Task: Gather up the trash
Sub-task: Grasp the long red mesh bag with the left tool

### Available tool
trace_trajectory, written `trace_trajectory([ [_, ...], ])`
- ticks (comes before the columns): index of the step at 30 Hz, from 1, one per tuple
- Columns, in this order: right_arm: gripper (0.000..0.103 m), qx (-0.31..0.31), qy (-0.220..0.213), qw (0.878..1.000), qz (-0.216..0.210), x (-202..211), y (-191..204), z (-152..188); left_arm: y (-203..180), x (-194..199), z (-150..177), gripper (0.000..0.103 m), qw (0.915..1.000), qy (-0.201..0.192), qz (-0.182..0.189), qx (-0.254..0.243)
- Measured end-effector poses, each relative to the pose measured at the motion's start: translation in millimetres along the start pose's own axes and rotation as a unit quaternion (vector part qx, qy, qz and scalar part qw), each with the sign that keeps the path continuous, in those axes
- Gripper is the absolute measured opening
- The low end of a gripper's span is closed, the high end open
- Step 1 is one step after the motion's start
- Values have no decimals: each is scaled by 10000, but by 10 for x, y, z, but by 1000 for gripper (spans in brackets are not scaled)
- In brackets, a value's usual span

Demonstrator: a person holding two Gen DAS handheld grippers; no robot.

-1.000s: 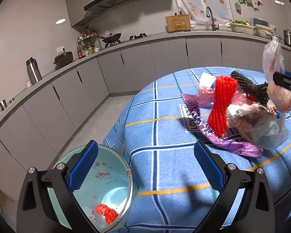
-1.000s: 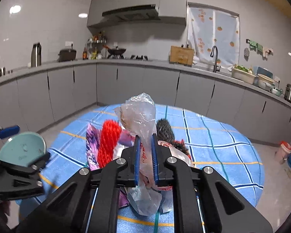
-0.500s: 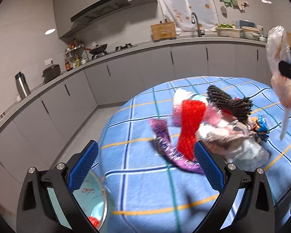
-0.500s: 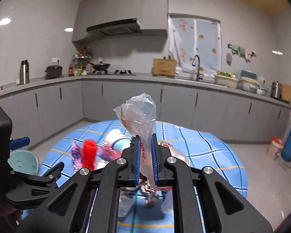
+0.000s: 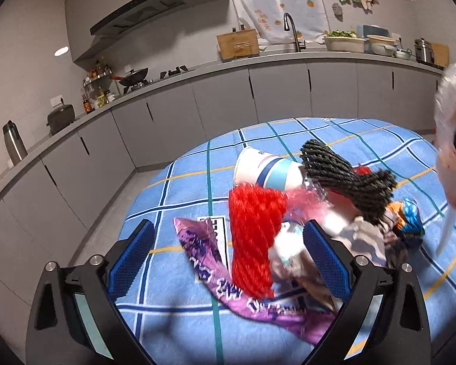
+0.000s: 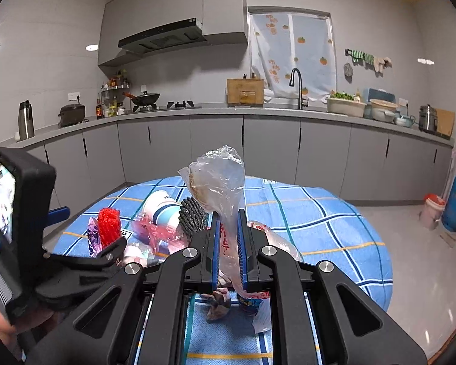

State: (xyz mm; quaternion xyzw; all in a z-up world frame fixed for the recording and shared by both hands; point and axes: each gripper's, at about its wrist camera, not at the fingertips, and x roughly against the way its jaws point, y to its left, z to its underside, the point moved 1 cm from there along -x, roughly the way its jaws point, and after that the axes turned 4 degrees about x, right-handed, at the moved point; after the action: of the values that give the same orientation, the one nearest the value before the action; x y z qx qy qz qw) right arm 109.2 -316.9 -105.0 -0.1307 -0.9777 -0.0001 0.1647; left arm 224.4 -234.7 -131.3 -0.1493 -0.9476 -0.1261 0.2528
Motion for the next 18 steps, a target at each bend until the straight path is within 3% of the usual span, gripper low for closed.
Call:
trace_trajectory([
  [5, 11, -47, 25, 10000, -66, -17, -22, 48, 0, -125, -18, 62, 9997, 162, 152, 68],
  [7, 11, -65, 33, 9999, -76, -20, -28, 56, -15, -148, -12, 37, 9990, 277, 350, 78],
  [9, 11, -93, 38, 9999, -84, -12, -37, 67, -31, -144, -14, 26, 9984, 305, 456, 99],
  [18, 11, -57, -125, 9999, -39, 139, -18, -30, 128, 315, -208, 23, 9971, -221, 663, 296],
])
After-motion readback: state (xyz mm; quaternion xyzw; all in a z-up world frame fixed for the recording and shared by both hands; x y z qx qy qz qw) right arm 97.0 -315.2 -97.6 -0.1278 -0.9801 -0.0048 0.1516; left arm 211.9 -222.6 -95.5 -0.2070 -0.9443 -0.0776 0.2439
